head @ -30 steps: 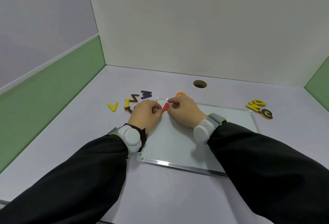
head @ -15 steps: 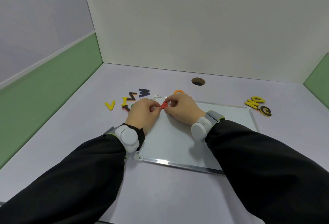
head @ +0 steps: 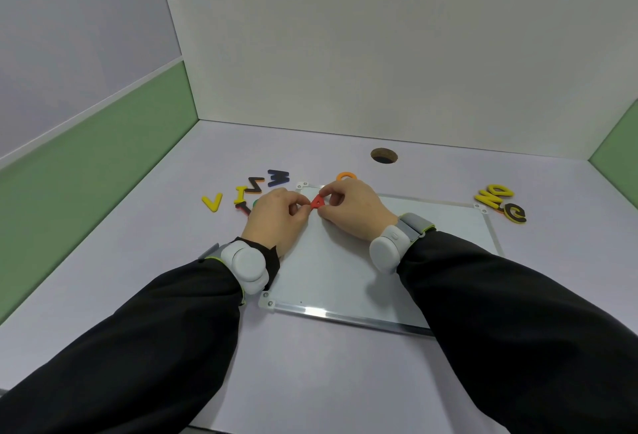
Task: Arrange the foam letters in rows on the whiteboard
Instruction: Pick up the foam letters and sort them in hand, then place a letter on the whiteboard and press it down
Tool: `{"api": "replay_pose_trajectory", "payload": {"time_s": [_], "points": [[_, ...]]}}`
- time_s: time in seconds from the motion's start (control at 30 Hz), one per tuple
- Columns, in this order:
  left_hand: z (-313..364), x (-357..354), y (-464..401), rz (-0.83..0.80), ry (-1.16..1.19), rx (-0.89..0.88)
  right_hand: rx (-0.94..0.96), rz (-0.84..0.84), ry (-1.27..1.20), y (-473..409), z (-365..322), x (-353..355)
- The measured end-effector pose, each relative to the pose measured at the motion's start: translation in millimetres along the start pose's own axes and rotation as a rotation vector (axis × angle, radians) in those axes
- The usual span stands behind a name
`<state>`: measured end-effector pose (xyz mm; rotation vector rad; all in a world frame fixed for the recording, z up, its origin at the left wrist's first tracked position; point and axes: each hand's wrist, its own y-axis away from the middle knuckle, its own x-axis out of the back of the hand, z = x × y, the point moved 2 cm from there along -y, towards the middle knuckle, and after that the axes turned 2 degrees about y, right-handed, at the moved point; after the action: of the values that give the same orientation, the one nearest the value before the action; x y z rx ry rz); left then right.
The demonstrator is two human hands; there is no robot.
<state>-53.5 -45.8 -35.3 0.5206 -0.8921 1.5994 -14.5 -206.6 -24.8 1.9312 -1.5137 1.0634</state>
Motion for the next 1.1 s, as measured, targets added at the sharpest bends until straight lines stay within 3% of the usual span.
{"api": "replay_pose_trajectory", "payload": {"time_s": [0.23, 0.43, 0.57, 0.77, 0.9, 1.1], "points": [[2.0, 2.7, 0.4, -0.014, 0.017, 0.013, -0.031, 0.001, -0.062, 2.1, -2.6, 3.9], [5.9, 14.0, 1.3, -0.019, 0.075, 0.034, -0.156, -0.008, -0.334, -3.1, 0.3, 16.3], [9.5, 25.3, -2.9, 0.015, 0.100, 0.024, -0.158, 0.070, -0.481, -7.0, 2.6, 33.3], [18.3, 25.7, -31.3, 0.010, 0.049, -0.019, -0.209, 0.302, -0.262, -25.5, 20.4, 51.0], [32.3, 8.6, -59.9, -0.048, -0.056, -0.031, -0.267, 0.275, -0.101, -36.5, 28.9, 47.1], [47.0, -27.6, -93.2, -0.168, -0.304, -0.011, -0.317, 0.194, -0.065, -41.0, 31.2, 40.6]]}}
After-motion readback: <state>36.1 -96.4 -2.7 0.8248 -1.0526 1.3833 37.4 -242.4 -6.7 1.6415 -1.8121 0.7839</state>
